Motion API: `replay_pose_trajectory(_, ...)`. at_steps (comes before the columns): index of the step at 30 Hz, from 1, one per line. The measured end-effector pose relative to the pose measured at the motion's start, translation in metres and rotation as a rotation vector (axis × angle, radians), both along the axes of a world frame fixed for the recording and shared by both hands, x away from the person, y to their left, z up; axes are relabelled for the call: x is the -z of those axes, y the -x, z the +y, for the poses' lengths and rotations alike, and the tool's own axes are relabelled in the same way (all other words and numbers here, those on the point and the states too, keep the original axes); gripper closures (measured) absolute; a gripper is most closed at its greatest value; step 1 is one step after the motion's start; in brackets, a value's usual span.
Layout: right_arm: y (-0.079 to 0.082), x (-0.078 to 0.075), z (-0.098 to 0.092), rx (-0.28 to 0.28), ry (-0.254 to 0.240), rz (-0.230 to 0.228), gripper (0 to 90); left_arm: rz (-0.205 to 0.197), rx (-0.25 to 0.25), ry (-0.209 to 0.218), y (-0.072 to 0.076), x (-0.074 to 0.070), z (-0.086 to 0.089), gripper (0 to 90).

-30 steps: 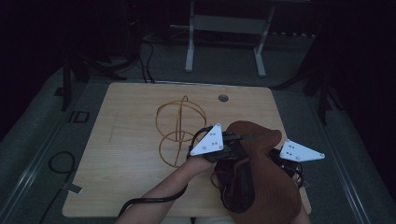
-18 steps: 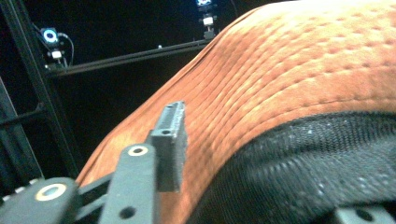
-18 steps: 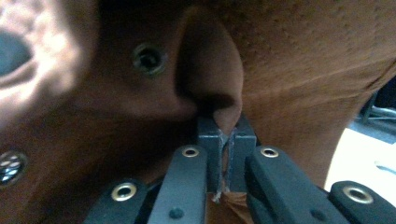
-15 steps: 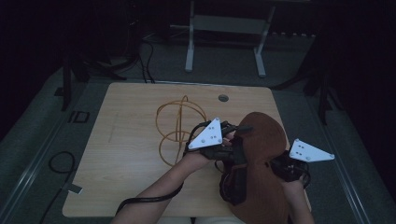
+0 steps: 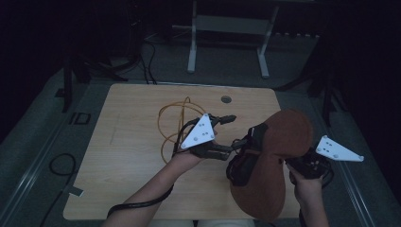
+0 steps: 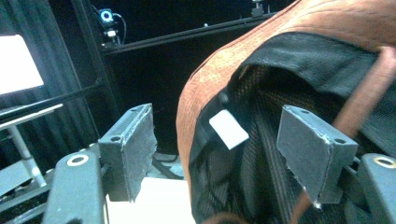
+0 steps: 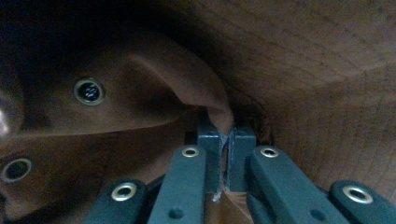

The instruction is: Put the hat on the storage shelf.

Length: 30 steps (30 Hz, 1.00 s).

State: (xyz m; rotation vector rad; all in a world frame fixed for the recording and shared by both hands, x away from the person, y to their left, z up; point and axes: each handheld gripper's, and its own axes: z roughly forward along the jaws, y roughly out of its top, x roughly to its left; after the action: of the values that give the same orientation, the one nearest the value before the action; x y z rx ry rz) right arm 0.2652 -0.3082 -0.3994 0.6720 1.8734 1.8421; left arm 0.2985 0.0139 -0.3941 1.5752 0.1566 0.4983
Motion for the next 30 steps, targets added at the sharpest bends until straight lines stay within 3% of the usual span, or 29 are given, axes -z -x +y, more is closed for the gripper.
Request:
replay_pose_trajectory(2, -0.002, -0.003, -0.002, 0.008, -0.006, -0.005, 87.4, 0.017, 0.002, 0.003, 0.003, -0.003, 0.007, 22.8)
replay_pose_trajectory(3, -0.003, -0.004, -0.002, 0.014, -0.007, -0.008, 87.4, 0.028, -0.012, -0.007, 0.004, -0.004, 0.011, 16.1)
replay_pose_trajectory(7, -0.010, -0.010, -0.002, 0.025, -0.001, -0.015, 87.4, 0.047, -0.060, -0.031, 0.011, -0.009, 0.028, 6.1)
replay_pose_trajectory(16, -0.038, -0.023, 0.009, 0.029, -0.010, -0.011, 87.4, 0.055, -0.173, -0.021, 0.028, -0.005, 0.090, 4.4)
replay_pose_trajectory(22, -0.061, -0.030, 0.027, 0.025, -0.003, -0.006, 87.4, 0.080, -0.249, -0.007, 0.040, 0.011, 0.133, 4.5)
replay_pose_trajectory(30, -0.088, -0.049, 0.055, 0.016, 0.006, -0.014, 87.4, 0.113, -0.341, 0.025, 0.060, 0.044, 0.181, 4.7)
